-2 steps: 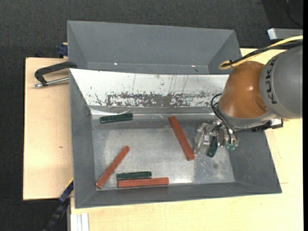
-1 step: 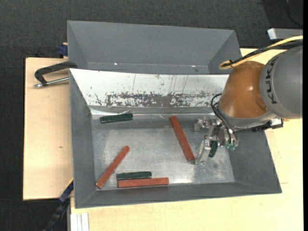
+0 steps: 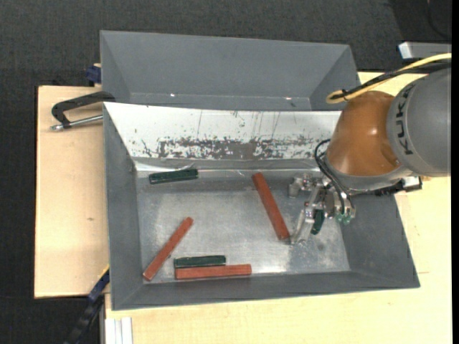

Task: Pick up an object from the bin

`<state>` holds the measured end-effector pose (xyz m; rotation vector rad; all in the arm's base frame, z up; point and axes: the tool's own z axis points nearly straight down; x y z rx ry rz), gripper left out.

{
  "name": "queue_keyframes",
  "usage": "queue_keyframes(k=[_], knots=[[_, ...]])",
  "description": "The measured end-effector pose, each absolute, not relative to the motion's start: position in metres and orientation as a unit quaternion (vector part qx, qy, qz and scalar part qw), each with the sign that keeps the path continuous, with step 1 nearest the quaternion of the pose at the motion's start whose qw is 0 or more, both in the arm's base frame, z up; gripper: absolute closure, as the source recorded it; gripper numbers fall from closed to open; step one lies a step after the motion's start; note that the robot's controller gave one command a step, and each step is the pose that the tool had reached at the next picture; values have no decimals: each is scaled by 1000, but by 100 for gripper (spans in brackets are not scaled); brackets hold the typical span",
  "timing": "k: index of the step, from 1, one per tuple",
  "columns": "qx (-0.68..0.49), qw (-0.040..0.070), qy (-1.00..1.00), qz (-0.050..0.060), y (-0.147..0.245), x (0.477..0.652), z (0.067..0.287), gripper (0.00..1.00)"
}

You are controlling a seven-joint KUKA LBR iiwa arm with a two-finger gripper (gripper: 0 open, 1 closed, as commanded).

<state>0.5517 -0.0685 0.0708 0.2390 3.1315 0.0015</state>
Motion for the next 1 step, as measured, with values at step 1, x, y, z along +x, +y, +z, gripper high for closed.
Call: queue_keyframes(k=[1], knots=[[100, 2, 995, 1, -124, 544, 71, 0]])
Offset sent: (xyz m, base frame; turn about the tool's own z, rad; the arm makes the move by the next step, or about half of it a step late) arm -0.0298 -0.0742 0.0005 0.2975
